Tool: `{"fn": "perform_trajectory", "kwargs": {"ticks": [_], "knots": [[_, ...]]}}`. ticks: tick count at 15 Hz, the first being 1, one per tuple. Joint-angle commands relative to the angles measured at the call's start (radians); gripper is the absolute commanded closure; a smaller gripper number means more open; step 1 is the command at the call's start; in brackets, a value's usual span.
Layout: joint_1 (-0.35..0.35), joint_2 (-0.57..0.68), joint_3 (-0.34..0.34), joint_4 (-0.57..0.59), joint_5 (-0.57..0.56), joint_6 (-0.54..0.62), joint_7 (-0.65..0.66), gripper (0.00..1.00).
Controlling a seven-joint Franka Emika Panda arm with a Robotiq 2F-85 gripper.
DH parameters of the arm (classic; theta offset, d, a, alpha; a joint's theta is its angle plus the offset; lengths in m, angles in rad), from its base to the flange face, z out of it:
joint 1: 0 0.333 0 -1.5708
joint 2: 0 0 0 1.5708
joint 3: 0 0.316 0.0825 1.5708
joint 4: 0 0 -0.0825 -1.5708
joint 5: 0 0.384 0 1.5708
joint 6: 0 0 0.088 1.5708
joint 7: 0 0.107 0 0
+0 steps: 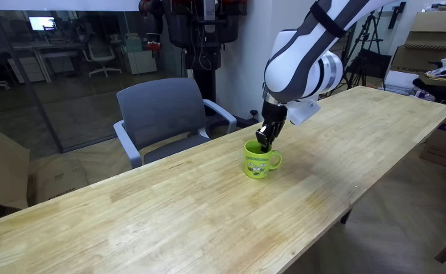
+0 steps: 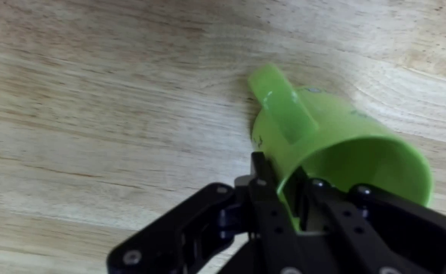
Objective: Move the yellow mug to the front of the table
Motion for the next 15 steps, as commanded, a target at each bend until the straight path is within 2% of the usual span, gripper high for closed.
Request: {"fn": "perform_trajectory", "kwargs": {"ticks": [1, 4, 5, 12, 15], "knots": [[0.002, 0.001, 0.002, 0.002, 0.003, -0.004, -0.005, 0.89], [-0.001, 0.001, 0.005, 0.003, 0.003, -0.006, -0.012, 0.90], [0.007, -0.004, 0.000, 0.003, 0.002, -0.018, -0.001, 0.98], [0.132, -0.059, -0.097, -0.107, -0.026, -0.006, 0.171, 0.98], [0.161, -0.081, -0.100, -0.172, -0.010, 0.007, 0.223, 0.98]]}}
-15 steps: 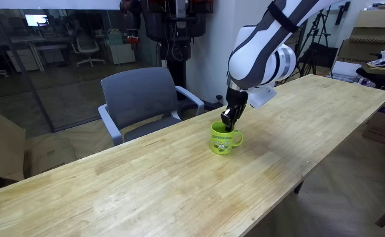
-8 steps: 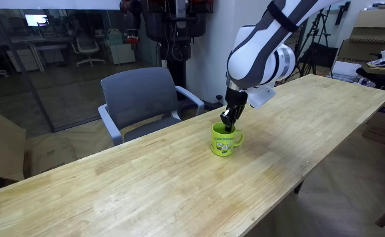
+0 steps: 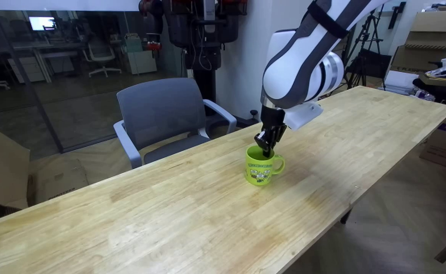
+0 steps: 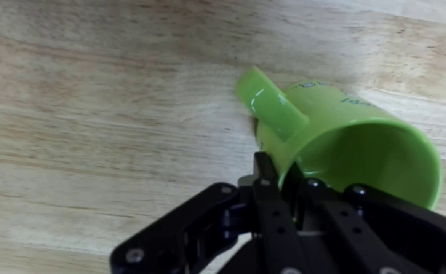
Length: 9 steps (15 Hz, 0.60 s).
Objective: Move the yellow mug to the front of the table
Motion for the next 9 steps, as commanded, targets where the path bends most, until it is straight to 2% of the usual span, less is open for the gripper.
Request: {"fn": "perform_trajectory", "kwargs": {"ticks": [1, 6, 9], "knots": [[0.034, -0.042, 0.001, -0.122, 0.006, 0.022, 0.074, 0.98], [0.027, -0.085, 0.045, -0.244, 0.063, 0.061, 0.093, 0.98], [-0.015, -0.115, 0.109, -0.323, 0.154, 0.080, 0.077, 0.98]]}}
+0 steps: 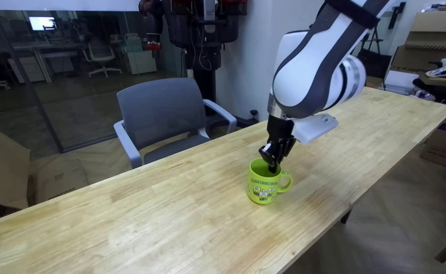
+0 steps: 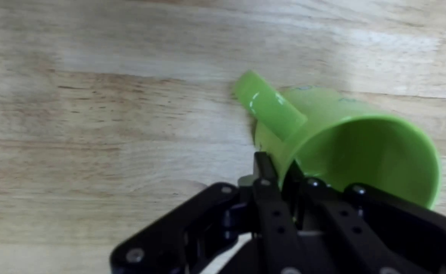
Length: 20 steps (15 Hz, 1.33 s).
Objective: Move the yellow mug to the front of the table
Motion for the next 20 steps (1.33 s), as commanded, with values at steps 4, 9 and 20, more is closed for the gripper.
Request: {"fn": "perform_trajectory", "kwargs": {"ticks": [4, 9, 20], "knots": [[-0.081, -0.034, 0.137, -0.199, 0.219, 0.045, 0.013, 0.98], [-0.153, -0.070, 0.204, -0.259, 0.356, 0.053, -0.012, 0.90], [-0.160, -0.082, 0.195, -0.243, 0.384, 0.031, -0.025, 0.56]]}}
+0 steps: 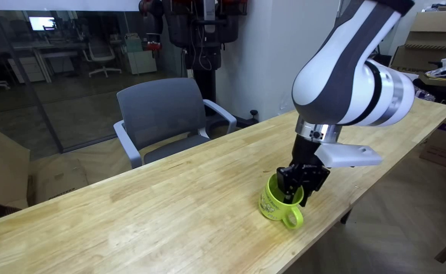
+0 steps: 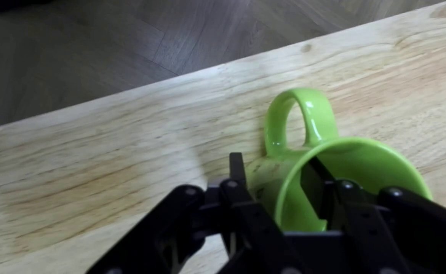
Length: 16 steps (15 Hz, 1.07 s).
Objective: Move the yellow mug to the front of the table
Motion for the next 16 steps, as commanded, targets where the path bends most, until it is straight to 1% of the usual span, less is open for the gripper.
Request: {"fn": "perform_trajectory", "kwargs": {"ticks": [1, 12, 13, 14, 16], "knots": [[0.004, 0.000, -0.004, 0.001, 0.002, -0.003, -0.001, 0.56], [0.004, 0.000, -0.004, 0.002, 0.002, -0.003, -0.001, 0.56], [0.004, 0.000, -0.004, 0.002, 0.002, -0.003, -0.001, 0.31], [0.003, -0.001, -0.005, 0.002, 0.005, 0.001, 0.002, 0.30], [0.001, -0.005, -0.008, 0.000, 0.010, 0.011, 0.008, 0.17]]}}
